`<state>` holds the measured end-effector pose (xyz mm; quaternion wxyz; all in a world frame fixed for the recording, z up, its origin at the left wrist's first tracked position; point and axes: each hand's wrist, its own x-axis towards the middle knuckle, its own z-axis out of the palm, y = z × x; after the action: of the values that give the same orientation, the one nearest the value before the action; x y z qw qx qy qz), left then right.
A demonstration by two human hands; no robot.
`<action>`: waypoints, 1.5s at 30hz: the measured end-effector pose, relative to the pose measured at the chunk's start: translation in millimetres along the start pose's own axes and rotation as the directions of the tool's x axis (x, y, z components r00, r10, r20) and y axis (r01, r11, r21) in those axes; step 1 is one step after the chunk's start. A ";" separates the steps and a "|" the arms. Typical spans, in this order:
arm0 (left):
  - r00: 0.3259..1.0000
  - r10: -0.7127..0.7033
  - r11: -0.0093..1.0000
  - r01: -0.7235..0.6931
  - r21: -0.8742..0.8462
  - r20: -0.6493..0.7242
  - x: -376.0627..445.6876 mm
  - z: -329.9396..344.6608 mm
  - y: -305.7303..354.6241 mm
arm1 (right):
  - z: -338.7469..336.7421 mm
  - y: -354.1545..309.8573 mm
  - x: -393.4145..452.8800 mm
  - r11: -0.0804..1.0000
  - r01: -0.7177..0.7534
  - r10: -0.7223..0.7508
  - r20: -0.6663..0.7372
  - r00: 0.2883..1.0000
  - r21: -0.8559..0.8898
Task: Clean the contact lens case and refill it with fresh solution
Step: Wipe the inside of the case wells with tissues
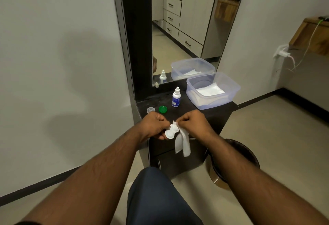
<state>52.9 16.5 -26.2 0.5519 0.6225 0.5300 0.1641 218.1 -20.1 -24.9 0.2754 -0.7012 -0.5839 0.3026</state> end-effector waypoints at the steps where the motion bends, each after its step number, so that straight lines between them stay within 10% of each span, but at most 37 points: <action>1: 1.000 -0.003 1.000 0.003 0.003 -0.002 -0.6 0.1 0.2 | 5.4 4.9 -4.9 0.994 -0.052 0.056 -0.046 0.997 0.093; 9: 0.999 -0.012 1.000 0.012 -0.003 -0.036 -0.4 1.7 -0.3 | 39.9 16.0 -37.5 0.946 -0.058 0.151 -0.277 0.949 0.318; 19: 0.941 0.220 0.975 -0.204 0.088 -0.258 -11.2 -11.6 3.5 | 19.0 22.7 -39.7 0.745 -0.108 0.208 -0.075 0.975 0.658; 26: 0.762 0.643 0.372 -0.224 0.901 -0.076 -11.5 -15.0 5.5 | 25.7 18.8 -26.9 0.704 -0.027 0.165 -0.127 0.978 0.709; 30: 0.738 0.675 0.201 -0.189 0.961 0.004 -11.2 -2.4 -4.9 | 27.9 20.3 -23.5 0.702 -0.016 0.166 -0.143 0.976 0.712; 37: 0.473 0.859 0.024 -0.417 0.909 0.194 -6.7 -12.7 -27.3 | 27.6 28.2 -23.3 0.716 0.001 0.158 -0.164 0.974 0.698; 42: 0.505 0.830 0.006 -0.431 0.902 0.236 2.8 -29.9 -40.5 | 30.7 28.0 -21.2 0.739 -0.002 0.140 -0.150 0.979 0.673; 45: 0.585 0.810 0.242 -0.389 0.889 0.036 -3.1 -30.3 -39.8 | 31.8 26.8 -20.0 0.731 0.009 0.126 -0.149 0.981 0.682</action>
<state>8.8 22.6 -49.1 -0.0597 0.9038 0.3543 0.2325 209.1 -43.2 -63.9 0.5557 -0.5951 -0.3823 0.4370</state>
